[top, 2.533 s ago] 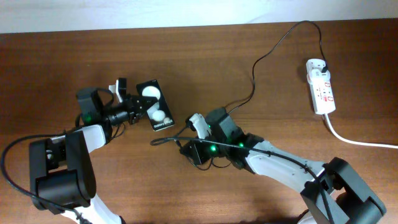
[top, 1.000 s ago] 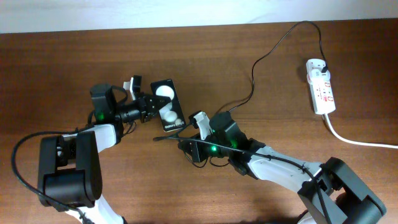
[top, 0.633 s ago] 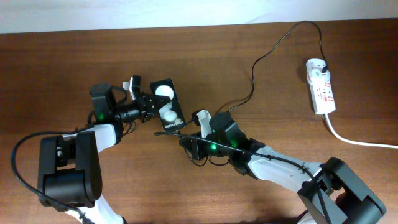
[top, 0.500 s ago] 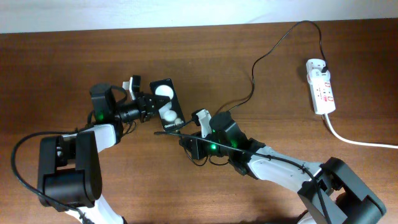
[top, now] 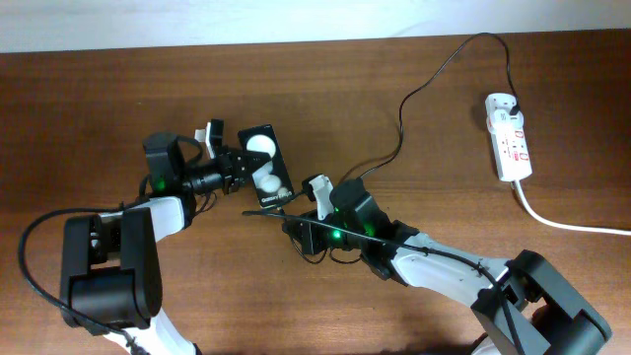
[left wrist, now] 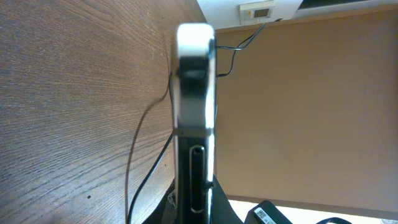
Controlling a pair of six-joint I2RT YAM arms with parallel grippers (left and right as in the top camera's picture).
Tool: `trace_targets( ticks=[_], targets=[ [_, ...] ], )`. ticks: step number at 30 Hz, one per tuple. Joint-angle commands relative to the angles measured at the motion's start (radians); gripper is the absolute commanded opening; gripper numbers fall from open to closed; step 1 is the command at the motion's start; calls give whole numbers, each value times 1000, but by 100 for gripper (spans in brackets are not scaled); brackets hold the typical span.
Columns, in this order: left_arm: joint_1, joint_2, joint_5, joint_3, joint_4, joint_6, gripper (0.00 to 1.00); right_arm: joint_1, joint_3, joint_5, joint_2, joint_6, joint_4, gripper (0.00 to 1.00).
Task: Plug charger to phone and switch on socket
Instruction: 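Align the USB-C plug under the phone port held by the left gripper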
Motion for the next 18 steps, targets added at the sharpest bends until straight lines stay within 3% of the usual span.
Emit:
trace_targets(
  ticks=[1,18],
  targets=[
    [-1,-23,29,-5,6,-2,0,7,-1,10,-9,-3,7,4],
    [-2,-23,29,-5,6,-2,0,12,-1,54,-9,-2,31,5]
  ],
)
